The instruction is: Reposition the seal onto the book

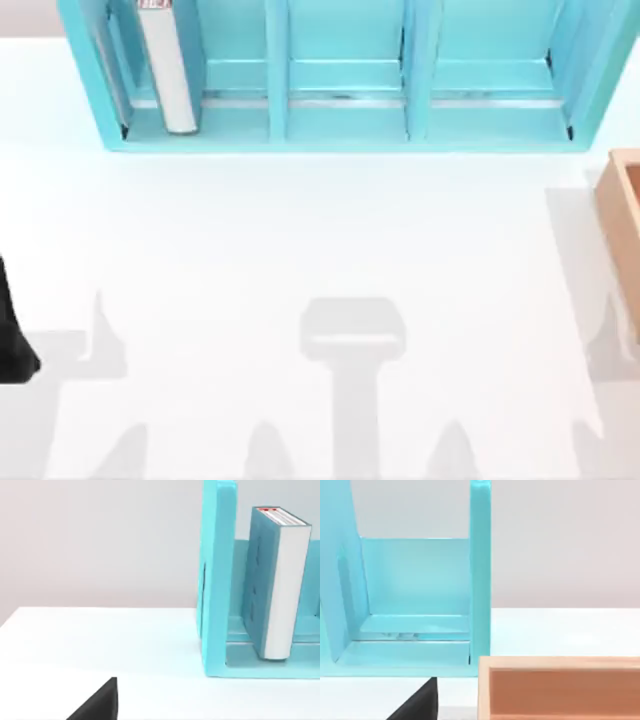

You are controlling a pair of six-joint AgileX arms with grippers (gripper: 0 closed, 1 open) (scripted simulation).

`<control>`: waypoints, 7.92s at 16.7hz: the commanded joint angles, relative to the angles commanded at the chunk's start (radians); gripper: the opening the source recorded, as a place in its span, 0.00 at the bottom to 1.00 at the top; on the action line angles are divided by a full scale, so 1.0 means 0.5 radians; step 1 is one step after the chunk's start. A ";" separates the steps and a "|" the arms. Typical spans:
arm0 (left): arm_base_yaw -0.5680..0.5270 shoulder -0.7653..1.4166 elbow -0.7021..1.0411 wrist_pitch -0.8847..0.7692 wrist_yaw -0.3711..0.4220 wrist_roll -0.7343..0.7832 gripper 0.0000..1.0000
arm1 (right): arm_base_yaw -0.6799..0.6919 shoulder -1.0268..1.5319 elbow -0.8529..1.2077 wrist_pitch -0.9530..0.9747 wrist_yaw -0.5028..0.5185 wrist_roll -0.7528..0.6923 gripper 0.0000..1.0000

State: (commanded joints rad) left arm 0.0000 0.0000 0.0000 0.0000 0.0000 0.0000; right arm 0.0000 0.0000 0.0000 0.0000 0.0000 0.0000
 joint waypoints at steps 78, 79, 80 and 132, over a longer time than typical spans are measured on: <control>-0.546 4.678 2.393 2.095 -0.387 -0.004 0.00 | 0.000 0.000 0.000 0.000 0.000 0.000 1.00; -0.555 4.634 2.375 2.067 -0.396 -0.003 0.00 | 0.000 0.000 0.000 0.000 0.000 0.000 1.00; -0.569 4.568 2.346 2.024 -0.409 -0.002 0.00 | 0.000 0.000 0.000 0.000 0.000 0.000 1.00; -2.397 3.992 2.230 0.209 -2.409 -4.546 0.00 | 0.000 0.000 0.000 0.000 0.000 0.000 1.00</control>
State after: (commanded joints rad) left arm -1.1983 1.9962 1.1148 0.1043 -1.2044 -2.2728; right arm 0.0000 0.0000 0.0000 0.0000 0.0000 0.0000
